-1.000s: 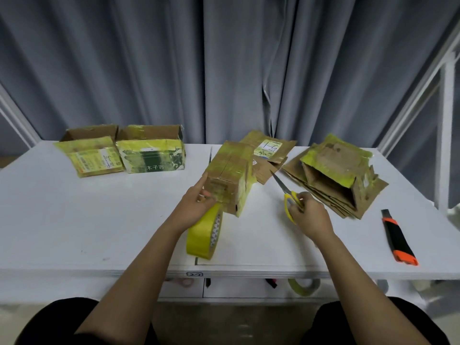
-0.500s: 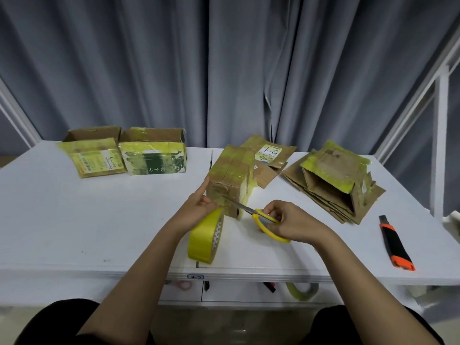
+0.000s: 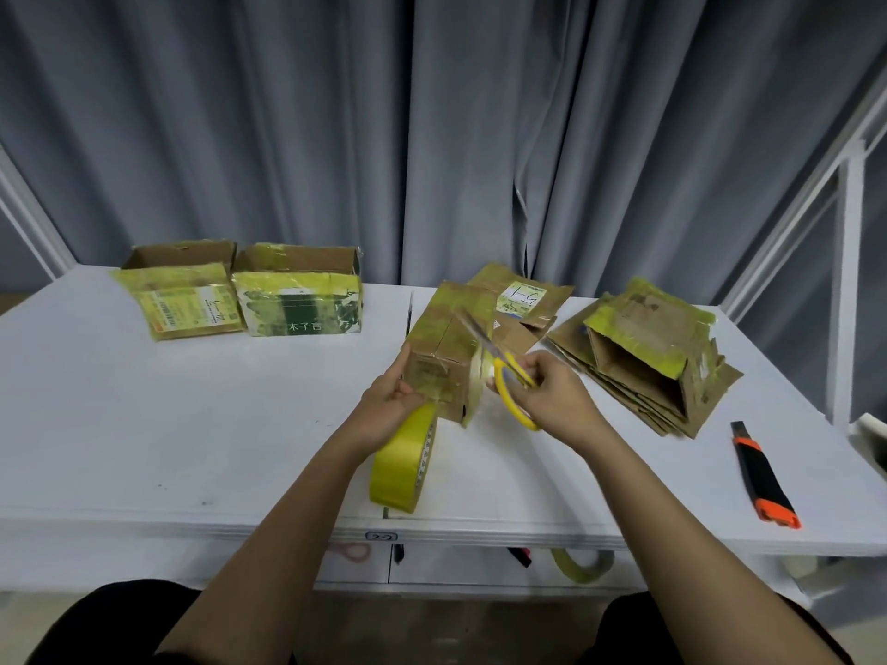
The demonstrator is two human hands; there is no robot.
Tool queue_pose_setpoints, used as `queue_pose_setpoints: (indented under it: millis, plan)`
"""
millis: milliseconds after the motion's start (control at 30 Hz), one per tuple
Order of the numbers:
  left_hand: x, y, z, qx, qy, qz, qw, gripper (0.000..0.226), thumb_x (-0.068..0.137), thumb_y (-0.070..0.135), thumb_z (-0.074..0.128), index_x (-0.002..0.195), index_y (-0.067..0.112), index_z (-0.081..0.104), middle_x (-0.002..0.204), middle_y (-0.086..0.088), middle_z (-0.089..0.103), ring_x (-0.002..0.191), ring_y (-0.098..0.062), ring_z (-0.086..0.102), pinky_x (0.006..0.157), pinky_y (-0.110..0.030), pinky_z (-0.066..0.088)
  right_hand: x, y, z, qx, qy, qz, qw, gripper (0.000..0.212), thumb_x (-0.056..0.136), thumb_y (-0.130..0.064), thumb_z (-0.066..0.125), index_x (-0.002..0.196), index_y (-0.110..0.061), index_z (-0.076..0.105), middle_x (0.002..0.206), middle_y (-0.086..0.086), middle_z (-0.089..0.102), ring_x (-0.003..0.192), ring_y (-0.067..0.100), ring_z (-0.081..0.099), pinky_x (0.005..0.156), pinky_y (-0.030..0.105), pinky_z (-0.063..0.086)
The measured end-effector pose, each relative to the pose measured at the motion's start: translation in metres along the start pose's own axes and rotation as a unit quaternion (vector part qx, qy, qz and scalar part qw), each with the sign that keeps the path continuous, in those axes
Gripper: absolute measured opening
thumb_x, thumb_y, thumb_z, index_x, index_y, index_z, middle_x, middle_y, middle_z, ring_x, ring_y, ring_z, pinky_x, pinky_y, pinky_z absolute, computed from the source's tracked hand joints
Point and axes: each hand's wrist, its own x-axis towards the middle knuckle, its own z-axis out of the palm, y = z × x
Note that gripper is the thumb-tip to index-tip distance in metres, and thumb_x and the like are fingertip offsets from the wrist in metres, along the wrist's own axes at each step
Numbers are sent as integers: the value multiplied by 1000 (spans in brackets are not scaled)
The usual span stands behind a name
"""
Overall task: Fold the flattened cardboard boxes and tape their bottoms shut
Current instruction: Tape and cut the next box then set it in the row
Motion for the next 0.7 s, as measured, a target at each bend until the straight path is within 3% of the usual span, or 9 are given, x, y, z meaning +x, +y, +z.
queue_pose_setpoints:
  millis: [67, 133, 233, 300, 367, 433, 533, 700]
  plan:
    - [0, 1, 0, 7, 2, 4, 1000, 71, 94, 11, 51, 150, 34, 14, 92, -9, 52, 92, -18, 54, 81, -23, 43, 16, -16, 21, 64, 53, -19, 996, 41, 69, -52, 75, 86, -22, 53, 92, -1, 70, 86, 15, 64, 70, 31, 49]
    - [1, 2, 0, 6, 8, 3, 1000, 72, 93, 11, 53, 150, 33, 15, 91, -8, 53, 93, -20, 56, 83, -26, 44, 32, -33, 42, 102, 76, -41, 991, 40, 70, -37, 83, 91, -18, 55, 95, 0, 65, 88, 12, 60, 70, 26, 45]
    - [3, 4, 2, 9, 17, 5, 1000, 73, 93, 14, 55, 150, 33, 15, 90, -7, 57, 96, -24, 58, 89, -34, 45, 53, -39, 63, 55, 52, -63, 995, 39, 69, -34, 84, 90, -25, 53, 99, -2, 65, 94, 16, 62, 75, 33, 51]
    - [3, 3, 2, -12, 27, 0, 1000, 75, 92, 19, 59, 151, 30, 13, 90, -3, 58, 92, -18, 58, 86, -29, 46, 61, -37, 66, 0, 50, -74, 996, 38, 71, -33, 83, 93, -23, 54, 101, -2, 65, 95, 18, 60, 77, 33, 49]
    - [0, -3, -2, -82, 24, -44, 995, 81, 87, 34, 66, 149, 27, 14, 108, -4, 59, 101, -14, 57, 90, -27, 46, 66, -35, 65, -11, 57, -86, 995, 41, 69, -33, 84, 95, -20, 55, 102, 0, 64, 95, 18, 58, 76, 31, 47]
    - [-8, -10, -5, -124, -27, -96, 987, 79, 78, 47, 70, 141, 27, 27, 127, -4, 51, 111, -16, 55, 94, -32, 47, 67, -32, 65, -14, 62, -97, 993, 42, 67, -35, 85, 91, -23, 52, 99, 0, 65, 94, 19, 59, 76, 34, 48]
    - [-13, -19, -7, -99, -61, -96, 989, 50, 78, 47, 69, 117, 28, 44, 124, -1, 51, 103, -12, 58, 78, -25, 50, 68, -31, 67, -21, 62, -100, 993, 44, 68, -39, 84, 90, -23, 50, 99, 0, 64, 93, 19, 57, 72, 32, 45]
    - [-7, -18, -13, -29, -78, -68, 994, 63, 55, 69, 58, 102, 29, 47, 119, -1, 47, 113, -18, 49, 98, -42, 44, 67, -33, 67, -50, 61, -120, 990, 43, 71, -41, 82, 95, -22, 51, 101, 1, 63, 93, 21, 56, 68, 29, 39]
